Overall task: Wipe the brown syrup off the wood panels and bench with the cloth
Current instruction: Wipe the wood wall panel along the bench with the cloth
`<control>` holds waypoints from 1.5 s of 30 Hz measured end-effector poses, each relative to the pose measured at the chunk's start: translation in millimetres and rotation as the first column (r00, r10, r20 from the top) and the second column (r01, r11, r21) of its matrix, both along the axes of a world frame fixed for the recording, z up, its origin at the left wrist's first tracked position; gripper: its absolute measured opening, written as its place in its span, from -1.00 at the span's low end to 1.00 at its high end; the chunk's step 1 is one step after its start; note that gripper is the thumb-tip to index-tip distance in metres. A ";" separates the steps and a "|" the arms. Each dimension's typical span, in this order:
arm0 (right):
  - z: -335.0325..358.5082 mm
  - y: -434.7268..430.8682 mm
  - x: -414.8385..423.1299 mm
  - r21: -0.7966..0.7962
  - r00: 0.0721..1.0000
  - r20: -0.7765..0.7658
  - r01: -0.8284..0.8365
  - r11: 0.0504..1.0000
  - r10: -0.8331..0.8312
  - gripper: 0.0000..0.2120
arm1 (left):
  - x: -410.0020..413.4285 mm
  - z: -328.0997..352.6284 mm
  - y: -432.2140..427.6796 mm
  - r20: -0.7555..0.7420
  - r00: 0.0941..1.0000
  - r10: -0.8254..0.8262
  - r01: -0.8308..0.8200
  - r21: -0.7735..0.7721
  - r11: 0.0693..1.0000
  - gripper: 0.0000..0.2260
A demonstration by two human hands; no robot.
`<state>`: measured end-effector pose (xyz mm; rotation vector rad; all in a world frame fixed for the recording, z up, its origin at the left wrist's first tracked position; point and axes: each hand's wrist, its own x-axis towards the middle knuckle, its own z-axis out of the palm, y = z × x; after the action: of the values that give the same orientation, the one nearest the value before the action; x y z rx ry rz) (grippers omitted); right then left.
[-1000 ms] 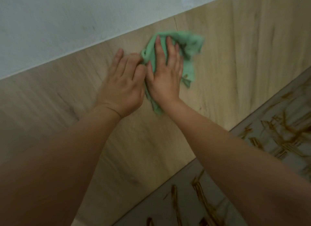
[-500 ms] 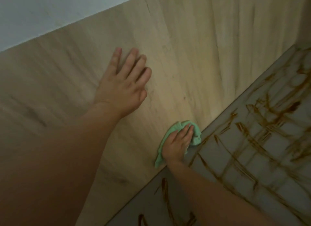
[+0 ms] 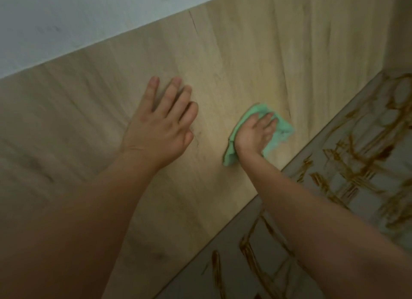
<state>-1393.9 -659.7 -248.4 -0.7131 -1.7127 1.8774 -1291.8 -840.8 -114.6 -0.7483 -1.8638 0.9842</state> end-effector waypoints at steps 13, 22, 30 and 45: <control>156.4 -2.0 -6.7 0.619 0.867 -0.472 0.196 0.761 0.161 -0.34 | -4.9 -1.3 1.5 -0.031 0.994 -0.109 0.110 0.035 0.993 -0.61; 145.2 46.7 -34.6 0.271 0.982 -0.184 0.017 0.962 0.034 -0.37 | -2.9 -1.1 0.0 0.000 0.999 -0.050 0.050 0.012 0.999 -0.56; 177.7 34.8 -25.2 0.603 0.902 -0.415 0.178 0.778 0.115 -0.36 | -0.1 0.9 2.9 0.022 0.999 -0.043 0.042 0.030 0.999 -0.55; -132.5 30.1 -6.5 -0.060 0.976 0.209 -0.054 0.997 0.065 -0.45 | -2.8 -2.2 -0.9 -0.013 0.999 -0.033 0.033 0.015 0.999 -0.55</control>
<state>-1400.4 -629.6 -380.9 -0.9204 -1.8359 1.9544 -1294.5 -841.7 -116.9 -0.7596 -1.8410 0.9504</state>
